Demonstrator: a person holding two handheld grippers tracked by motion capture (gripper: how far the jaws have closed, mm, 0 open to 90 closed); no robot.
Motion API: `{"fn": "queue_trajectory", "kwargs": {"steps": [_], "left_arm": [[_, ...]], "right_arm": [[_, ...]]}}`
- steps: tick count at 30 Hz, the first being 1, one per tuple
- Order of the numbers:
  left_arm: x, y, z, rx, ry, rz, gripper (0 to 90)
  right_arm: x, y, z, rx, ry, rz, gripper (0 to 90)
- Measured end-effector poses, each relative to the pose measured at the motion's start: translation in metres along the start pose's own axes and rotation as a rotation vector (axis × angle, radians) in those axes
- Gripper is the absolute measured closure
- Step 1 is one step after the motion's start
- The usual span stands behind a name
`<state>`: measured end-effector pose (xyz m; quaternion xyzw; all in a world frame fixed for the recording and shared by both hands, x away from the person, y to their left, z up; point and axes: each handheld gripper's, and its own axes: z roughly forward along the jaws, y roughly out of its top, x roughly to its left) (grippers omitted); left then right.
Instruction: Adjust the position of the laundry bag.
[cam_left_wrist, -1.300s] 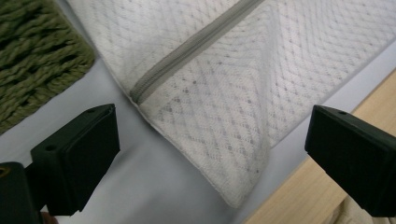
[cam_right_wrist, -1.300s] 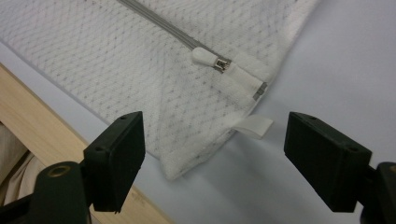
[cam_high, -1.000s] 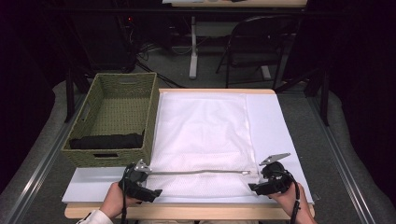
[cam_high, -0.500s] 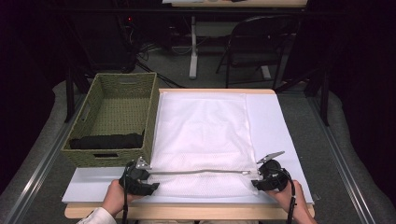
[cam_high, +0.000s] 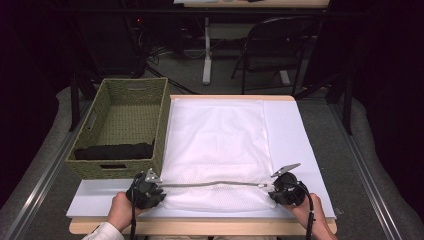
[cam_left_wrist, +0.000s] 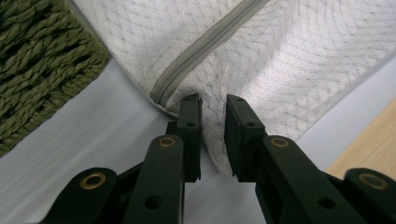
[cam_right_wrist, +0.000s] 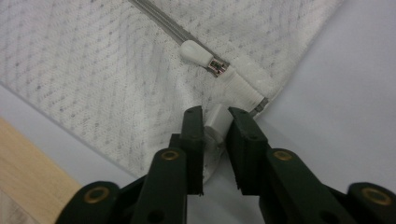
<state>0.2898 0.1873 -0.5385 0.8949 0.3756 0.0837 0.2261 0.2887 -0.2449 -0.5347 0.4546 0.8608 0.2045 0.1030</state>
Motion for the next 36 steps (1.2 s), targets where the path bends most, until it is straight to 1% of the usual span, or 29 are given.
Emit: {"fn": "queue_trajectory", "kwargs": {"steps": [1, 4, 8, 11, 13, 14, 15, 18, 19, 20, 21, 22, 23, 24, 27, 29, 35, 36], "left_arm": [[0.0000, 0.0001, -0.0002, 0.004, -0.004, 0.006, 79.0], [-0.0007, -0.0002, -0.0002, 0.003, -0.018, 0.006, 83.7], [-0.0005, -0.0002, -0.0014, 0.013, -0.027, 0.026, 86.7], [-0.0020, -0.0005, -0.0022, 0.018, -0.029, 0.036, 87.3], [-0.0015, -0.0011, -0.0031, 0.021, -0.044, 0.036, 87.4], [-0.0012, -0.0014, -0.0031, 0.020, -0.051, 0.032, 87.4], [-0.0005, -0.0016, -0.0037, 0.024, -0.051, 0.038, 87.5], [-0.0008, -0.0024, -0.0041, 0.019, -0.061, 0.038, 87.5], [-0.0016, -0.0027, -0.0050, 0.025, -0.061, 0.038, 87.5], [-0.0019, -0.0030, -0.0053, 0.024, -0.063, 0.046, 87.5], [-0.0022, -0.0033, -0.0057, 0.026, -0.063, 0.045, 87.5], [-0.0021, -0.0034, -0.0062, 0.031, -0.064, 0.049, 87.5], [-0.0019, -0.0040, -0.0062, 0.029, -0.071, 0.045, 87.5], [-0.0018, -0.0043, -0.0065, 0.029, -0.070, 0.046, 87.5], [-0.0022, -0.0057, -0.0071, 0.035, -0.075, 0.050, 87.5], [-0.0027, -0.0065, -0.0074, 0.035, -0.077, 0.045, 87.6], [-0.0021, -0.0083, -0.0085, 0.038, -0.078, 0.044, 87.5], [-0.0022, -0.0088, -0.0087, 0.038, -0.081, 0.041, 87.6]], "right_arm": [[0.0005, 0.0002, 0.0001, -0.003, 0.009, -0.004, 79.8], [0.0021, 0.0002, -0.0004, -0.001, 0.007, -0.006, 83.4], [0.0023, -0.0002, -0.0013, 0.000, 0.019, -0.006, 83.9], [0.0030, -0.0003, -0.0016, 0.001, 0.019, -0.016, 84.1], [0.0029, -0.0011, -0.0023, 0.001, 0.021, -0.031, 84.3], [0.0030, -0.0017, -0.0023, -0.001, 0.024, -0.025, 84.4], [0.0025, -0.0019, -0.0027, 0.003, 0.024, -0.030, 84.6], [0.0021, -0.0022, -0.0027, 0.004, 0.026, -0.032, 85.2], [0.0029, -0.0023, -0.0028, 0.004, 0.031, -0.029, 85.2], [0.0036, -0.0023, -0.0031, 0.006, 0.035, -0.030, 85.2], [0.0045, -0.0030, -0.0035, 0.012, 0.027, -0.024, 85.2], [0.0044, -0.0032, -0.0036, 0.012, 0.031, -0.035, 85.3], [0.0051, -0.0034, -0.0041, 0.014, 0.041, -0.031, 85.3], [0.0045, -0.0039, -0.0042, 0.016, 0.034, -0.041, 85.4], [0.0051, -0.0043, -0.0048, 0.020, 0.037, -0.040, 85.5], [0.0059, -0.0048, -0.0048, 0.016, 0.051, -0.042, 85.5], [0.0080, -0.0058, -0.0058, 0.028, 0.049, -0.052, 85.6], [0.0088, -0.0060, -0.0062, 0.028, 0.060, -0.052, 85.9]]}}
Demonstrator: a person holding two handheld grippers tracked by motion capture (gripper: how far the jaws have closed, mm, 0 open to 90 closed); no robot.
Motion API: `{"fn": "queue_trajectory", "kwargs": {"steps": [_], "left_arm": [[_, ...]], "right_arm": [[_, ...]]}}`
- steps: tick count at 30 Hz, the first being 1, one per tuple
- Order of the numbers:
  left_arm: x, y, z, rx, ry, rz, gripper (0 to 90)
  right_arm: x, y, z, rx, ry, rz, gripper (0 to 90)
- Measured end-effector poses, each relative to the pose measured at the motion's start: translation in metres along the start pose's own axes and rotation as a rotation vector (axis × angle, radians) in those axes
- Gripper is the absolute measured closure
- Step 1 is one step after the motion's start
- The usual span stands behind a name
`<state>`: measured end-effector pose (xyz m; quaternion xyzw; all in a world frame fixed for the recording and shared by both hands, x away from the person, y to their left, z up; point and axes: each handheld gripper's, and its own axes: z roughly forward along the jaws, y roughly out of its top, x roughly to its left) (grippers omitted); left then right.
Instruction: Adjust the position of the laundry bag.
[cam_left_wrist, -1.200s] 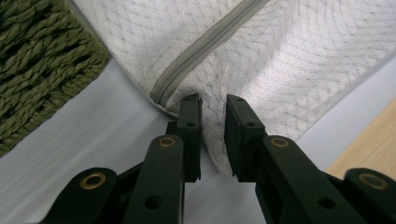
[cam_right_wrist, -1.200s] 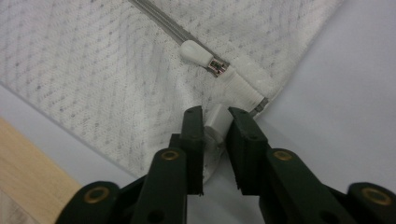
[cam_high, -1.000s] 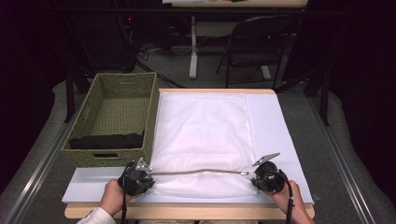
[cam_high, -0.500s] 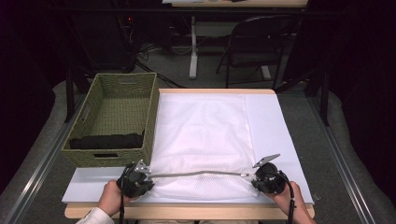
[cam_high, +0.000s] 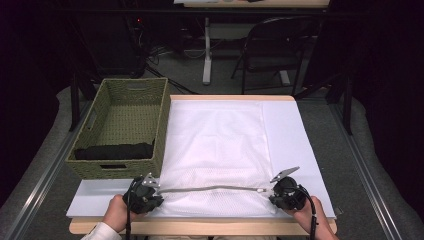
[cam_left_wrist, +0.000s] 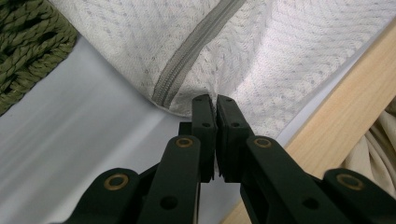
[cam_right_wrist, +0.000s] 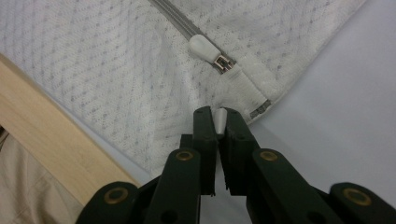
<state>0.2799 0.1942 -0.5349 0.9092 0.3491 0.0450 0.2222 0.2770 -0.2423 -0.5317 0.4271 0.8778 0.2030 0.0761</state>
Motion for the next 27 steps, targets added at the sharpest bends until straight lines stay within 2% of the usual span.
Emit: {"fn": "queue_trajectory", "kwargs": {"steps": [6, 8, 10, 12, 14, 15, 17, 18, 22, 23, 27], "left_arm": [[0.000, -0.002, -0.002, 0.000, -0.004, -0.005, 86.7], [0.001, -0.002, -0.003, -0.008, 0.000, 0.002, 83.7], [0.001, -0.003, -0.007, -0.026, -0.002, -0.002, 78.1], [0.000, -0.005, -0.011, -0.050, 0.010, -0.007, 64.7], [-0.001, -0.006, -0.013, -0.054, 0.010, -0.004, 55.8], [-0.001, -0.006, -0.016, -0.065, 0.016, -0.004, 44.4], [-0.003, -0.005, -0.018, -0.084, 0.023, -0.004, 38.5], [-0.003, -0.005, -0.019, -0.087, 0.012, 0.001, 33.8], [-0.007, -0.001, -0.019, -0.098, 0.020, 0.015, 23.1], [-0.006, 0.000, -0.019, -0.097, 0.003, 0.018, 21.0], [-0.007, 0.004, -0.018, -0.106, -0.003, 0.030, 17.0]], "right_arm": [[0.004, -0.003, -0.001, 0.013, -0.006, -0.023, 85.5], [0.002, -0.003, -0.001, 0.014, 0.003, -0.024, 80.1], [0.001, -0.004, -0.002, 0.012, 0.029, -0.020, 71.1], [0.000, -0.005, -0.004, 0.004, 0.051, -0.028, 57.0], [0.001, -0.006, -0.005, -0.003, 0.047, -0.025, 54.6], [0.000, -0.008, -0.010, -0.022, 0.040, -0.021, 43.6], [-0.001, -0.009, -0.012, -0.025, 0.034, -0.021, 37.1], [-0.002, -0.010, -0.013, -0.031, 0.031, -0.021, 32.9], [-0.002, -0.010, -0.016, -0.041, 0.033, -0.016, 21.6], [-0.003, -0.010, -0.017, -0.043, 0.031, -0.016, 19.3], [-0.004, -0.010, -0.020, -0.063, 0.022, -0.014, 14.7]]}}
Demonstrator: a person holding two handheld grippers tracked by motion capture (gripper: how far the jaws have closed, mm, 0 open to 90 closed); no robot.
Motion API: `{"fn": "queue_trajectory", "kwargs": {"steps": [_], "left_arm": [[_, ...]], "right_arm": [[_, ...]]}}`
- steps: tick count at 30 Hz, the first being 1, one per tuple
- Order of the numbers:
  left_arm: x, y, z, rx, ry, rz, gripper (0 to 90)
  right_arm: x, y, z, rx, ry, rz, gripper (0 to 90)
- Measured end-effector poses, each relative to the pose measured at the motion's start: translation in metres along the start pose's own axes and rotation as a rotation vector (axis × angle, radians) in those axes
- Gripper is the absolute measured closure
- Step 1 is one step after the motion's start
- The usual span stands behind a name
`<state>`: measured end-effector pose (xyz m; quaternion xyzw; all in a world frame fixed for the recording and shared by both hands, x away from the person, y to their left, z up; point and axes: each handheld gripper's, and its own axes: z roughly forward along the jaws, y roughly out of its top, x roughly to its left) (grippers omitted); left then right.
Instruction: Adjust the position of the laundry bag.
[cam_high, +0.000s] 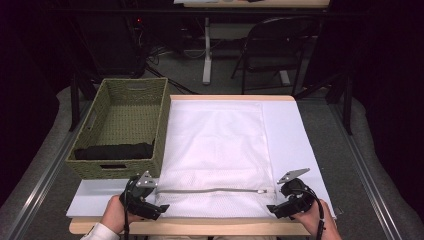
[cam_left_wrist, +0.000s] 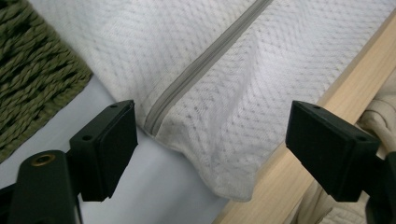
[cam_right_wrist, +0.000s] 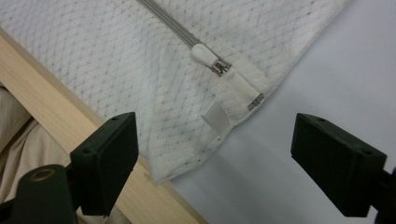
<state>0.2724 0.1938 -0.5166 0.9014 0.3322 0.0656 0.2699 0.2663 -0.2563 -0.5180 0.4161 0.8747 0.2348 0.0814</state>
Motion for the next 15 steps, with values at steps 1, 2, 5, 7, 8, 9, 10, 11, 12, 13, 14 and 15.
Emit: {"fn": "queue_trajectory", "kwargs": {"steps": [1, 2, 5, 7, 8, 9, 10, 11, 12, 13, 14, 15], "left_arm": [[-0.001, 0.001, 0.001, -0.002, 0.000, -0.002, 16.6], [-0.001, 0.002, 0.001, 0.001, 0.001, 0.008, 16.1], [-0.004, 0.003, 0.002, -0.006, -0.008, 0.031, 15.6], [-0.006, 0.004, 0.003, -0.009, -0.018, 0.042, 15.5], [-0.007, 0.005, 0.003, -0.008, -0.016, 0.044, 15.5], [-0.007, 0.005, 0.004, -0.006, -0.018, 0.049, 15.4], [-0.007, 0.006, 0.004, -0.005, -0.020, 0.050, 15.4], [-0.008, 0.006, 0.005, -0.002, -0.021, 0.053, 15.3], [-0.008, 0.006, 0.005, -0.002, -0.021, 0.053, 14.7], [-0.011, 0.008, 0.008, 0.009, -0.028, 0.067, 14.3], [-0.013, 0.009, 0.009, 0.012, -0.030, 0.076, 14.0], [-0.015, 0.010, 0.009, 0.012, -0.034, 0.084, 13.8]], "right_arm": [[0.000, 0.000, 0.000, -0.006, 0.004, 0.009, 14.3], [-0.001, 0.000, -0.001, -0.009, -0.006, 0.006, 13.3], [-0.003, -0.001, -0.002, -0.023, -0.022, 0.016, 8.2], [-0.006, -0.002, -0.001, -0.025, -0.029, 0.027, 7.4], [-0.007, -0.003, -0.002, -0.024, -0.029, 0.030, 7.3], [-0.007, -0.003, -0.002, -0.023, -0.031, 0.038, 7.5], [-0.008, -0.004, -0.002, -0.019, -0.040, 0.027, 8.5], [-0.008, -0.004, -0.002, -0.018, -0.038, 0.020, 11.7], [-0.008, -0.004, -0.003, -0.018, -0.046, 0.013, 13.8], [-0.008, -0.004, -0.004, -0.026, -0.056, 0.009, 14.4], [-0.008, -0.005, -0.005, -0.034, -0.049, 0.020, 14.8], [-0.009, -0.005, -0.005, -0.032, -0.047, 0.021, 14.9]]}}
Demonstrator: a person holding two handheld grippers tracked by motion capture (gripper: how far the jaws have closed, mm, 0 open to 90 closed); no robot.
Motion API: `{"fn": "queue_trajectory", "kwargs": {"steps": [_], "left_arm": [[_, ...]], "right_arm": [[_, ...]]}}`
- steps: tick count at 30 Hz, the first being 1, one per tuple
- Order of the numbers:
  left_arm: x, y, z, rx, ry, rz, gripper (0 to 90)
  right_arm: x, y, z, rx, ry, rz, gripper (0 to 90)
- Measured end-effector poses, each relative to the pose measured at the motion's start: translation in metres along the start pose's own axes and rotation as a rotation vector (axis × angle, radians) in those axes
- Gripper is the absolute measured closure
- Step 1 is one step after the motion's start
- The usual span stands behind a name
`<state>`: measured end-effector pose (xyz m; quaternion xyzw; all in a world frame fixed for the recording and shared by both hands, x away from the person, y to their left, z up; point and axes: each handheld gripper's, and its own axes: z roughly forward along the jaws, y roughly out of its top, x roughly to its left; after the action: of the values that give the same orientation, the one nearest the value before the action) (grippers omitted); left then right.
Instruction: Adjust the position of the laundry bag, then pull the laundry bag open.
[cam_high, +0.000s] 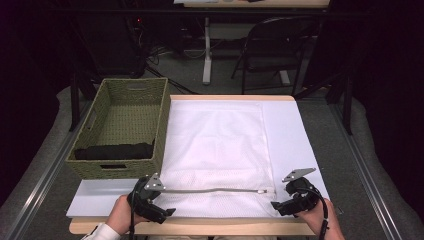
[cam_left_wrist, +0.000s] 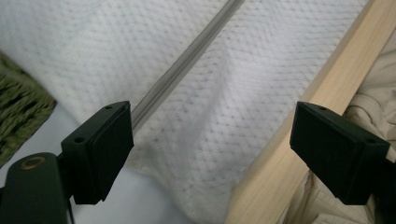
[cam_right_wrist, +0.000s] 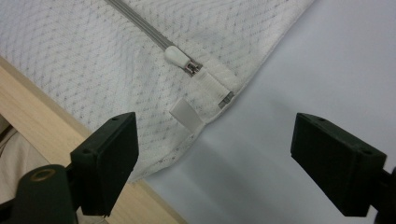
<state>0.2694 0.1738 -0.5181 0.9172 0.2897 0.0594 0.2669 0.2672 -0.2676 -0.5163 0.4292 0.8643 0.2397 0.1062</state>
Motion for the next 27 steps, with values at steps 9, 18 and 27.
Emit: {"fn": "queue_trajectory", "kwargs": {"steps": [9, 18, 27], "left_arm": [[-0.007, 0.010, 0.008, 0.008, -0.018, 0.023, 13.8], [-0.009, 0.017, 0.013, 0.012, -0.034, 0.030, 14.8], [-0.011, 0.032, 0.017, -0.002, -0.027, 0.040, 13.8]], "right_arm": [[-0.013, 0.002, 0.001, -0.029, 0.045, 0.072, 18.0], [-0.024, 0.011, 0.009, -0.049, 0.101, 0.148, 32.6], [-0.028, 0.025, 0.024, -0.030, 0.096, 0.183, 46.3]]}}
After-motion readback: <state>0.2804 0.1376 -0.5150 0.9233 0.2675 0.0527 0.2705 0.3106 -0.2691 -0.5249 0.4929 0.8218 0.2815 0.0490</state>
